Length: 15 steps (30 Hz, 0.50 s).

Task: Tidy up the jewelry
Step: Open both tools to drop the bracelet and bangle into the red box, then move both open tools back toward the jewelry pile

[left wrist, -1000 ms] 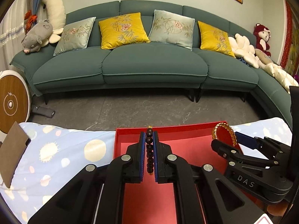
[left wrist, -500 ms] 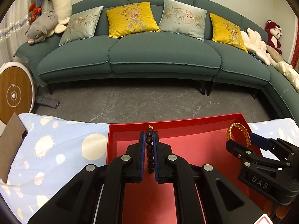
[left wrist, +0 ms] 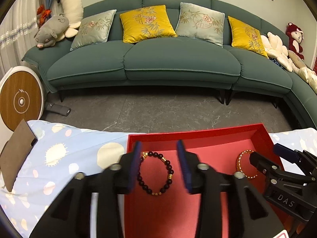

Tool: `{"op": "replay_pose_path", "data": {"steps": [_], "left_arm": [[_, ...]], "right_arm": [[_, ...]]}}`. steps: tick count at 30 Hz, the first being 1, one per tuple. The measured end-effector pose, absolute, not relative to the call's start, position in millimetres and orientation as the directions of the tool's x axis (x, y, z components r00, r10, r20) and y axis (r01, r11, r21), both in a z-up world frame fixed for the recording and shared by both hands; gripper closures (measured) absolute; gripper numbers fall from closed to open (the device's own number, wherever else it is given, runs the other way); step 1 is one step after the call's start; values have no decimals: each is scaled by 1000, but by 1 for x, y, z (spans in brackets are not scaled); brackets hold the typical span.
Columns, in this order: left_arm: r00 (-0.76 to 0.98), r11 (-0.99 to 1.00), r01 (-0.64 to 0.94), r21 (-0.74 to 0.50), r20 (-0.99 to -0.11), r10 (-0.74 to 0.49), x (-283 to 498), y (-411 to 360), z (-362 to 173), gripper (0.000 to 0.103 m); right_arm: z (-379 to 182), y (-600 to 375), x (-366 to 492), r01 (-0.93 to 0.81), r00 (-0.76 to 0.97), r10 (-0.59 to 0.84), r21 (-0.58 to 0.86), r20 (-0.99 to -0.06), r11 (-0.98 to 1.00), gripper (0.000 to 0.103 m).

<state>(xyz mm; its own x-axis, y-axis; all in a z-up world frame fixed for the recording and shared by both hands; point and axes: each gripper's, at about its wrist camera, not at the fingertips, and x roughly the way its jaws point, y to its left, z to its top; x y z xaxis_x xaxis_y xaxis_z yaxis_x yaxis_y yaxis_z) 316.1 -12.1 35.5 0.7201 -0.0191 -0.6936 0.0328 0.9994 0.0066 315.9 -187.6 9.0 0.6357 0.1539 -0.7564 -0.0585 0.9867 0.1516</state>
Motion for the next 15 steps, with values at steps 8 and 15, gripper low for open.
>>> {"op": "replay_pose_path", "data": {"steps": [8,15], "left_arm": [[780,997,75,13,-624,-51,261,-9,81,38],[766,994,109,-15,-636,-93,172,9,100,31]], "right_arm": [[51,-202,265,-84,706,186,181,-683,980,37],[94,-219,156,-138,755,198,143,-625,980,30]]}}
